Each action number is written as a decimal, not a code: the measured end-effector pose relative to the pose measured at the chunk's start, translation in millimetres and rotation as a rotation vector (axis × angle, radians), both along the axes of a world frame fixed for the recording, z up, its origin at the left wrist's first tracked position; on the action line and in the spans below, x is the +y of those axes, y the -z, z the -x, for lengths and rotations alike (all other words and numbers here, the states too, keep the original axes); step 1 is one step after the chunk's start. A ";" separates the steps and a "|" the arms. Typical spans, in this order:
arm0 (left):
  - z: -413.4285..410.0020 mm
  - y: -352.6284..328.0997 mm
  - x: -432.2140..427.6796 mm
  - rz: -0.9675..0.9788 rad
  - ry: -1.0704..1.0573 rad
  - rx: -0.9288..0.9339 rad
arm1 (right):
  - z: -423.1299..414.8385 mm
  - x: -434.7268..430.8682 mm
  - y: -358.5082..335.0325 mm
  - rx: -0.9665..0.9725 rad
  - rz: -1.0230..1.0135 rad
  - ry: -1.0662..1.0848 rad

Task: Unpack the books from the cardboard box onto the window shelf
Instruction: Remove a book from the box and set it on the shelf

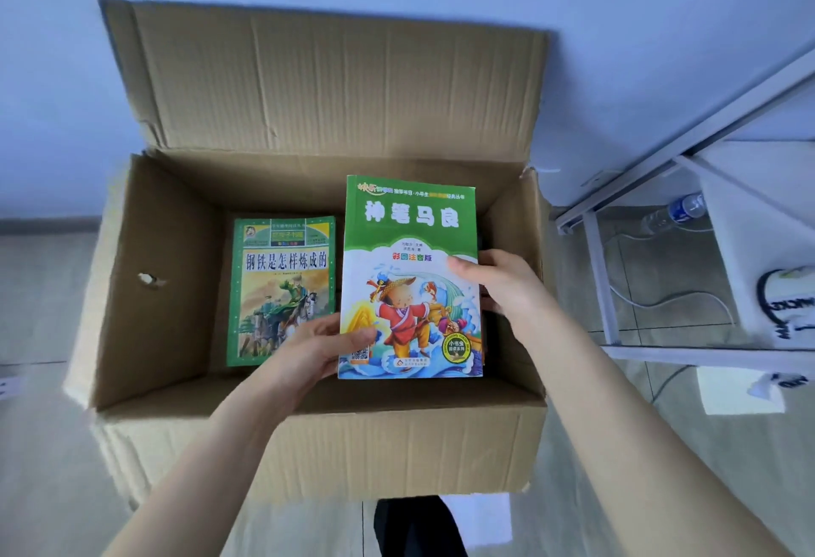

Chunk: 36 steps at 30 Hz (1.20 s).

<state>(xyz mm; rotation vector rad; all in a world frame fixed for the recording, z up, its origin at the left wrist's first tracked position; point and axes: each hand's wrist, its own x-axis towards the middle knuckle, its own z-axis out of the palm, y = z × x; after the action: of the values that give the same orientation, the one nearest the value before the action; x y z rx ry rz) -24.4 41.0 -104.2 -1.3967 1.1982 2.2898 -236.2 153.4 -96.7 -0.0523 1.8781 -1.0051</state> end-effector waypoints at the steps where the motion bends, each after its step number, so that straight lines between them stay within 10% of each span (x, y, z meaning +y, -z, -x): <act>1: -12.1 -17.1 -3.2 0.035 -0.009 0.022 | -8.6 -6.3 -19.9 0.013 0.029 -0.021; 20: -522.4 -489.1 31.2 0.803 -0.735 0.086 | -501.8 -159.6 -510.1 0.126 0.688 -0.848; 36: -844.8 -608.7 98.2 1.086 -1.262 -0.246 | -900.2 -203.7 -658.1 -0.136 1.030 -1.473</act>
<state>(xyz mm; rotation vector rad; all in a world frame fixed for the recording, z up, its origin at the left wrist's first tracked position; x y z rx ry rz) 820.4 139.2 504.6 -3.4786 1.8947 1.6841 664.0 -50.3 561.4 -1.6219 0.5822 -0.6786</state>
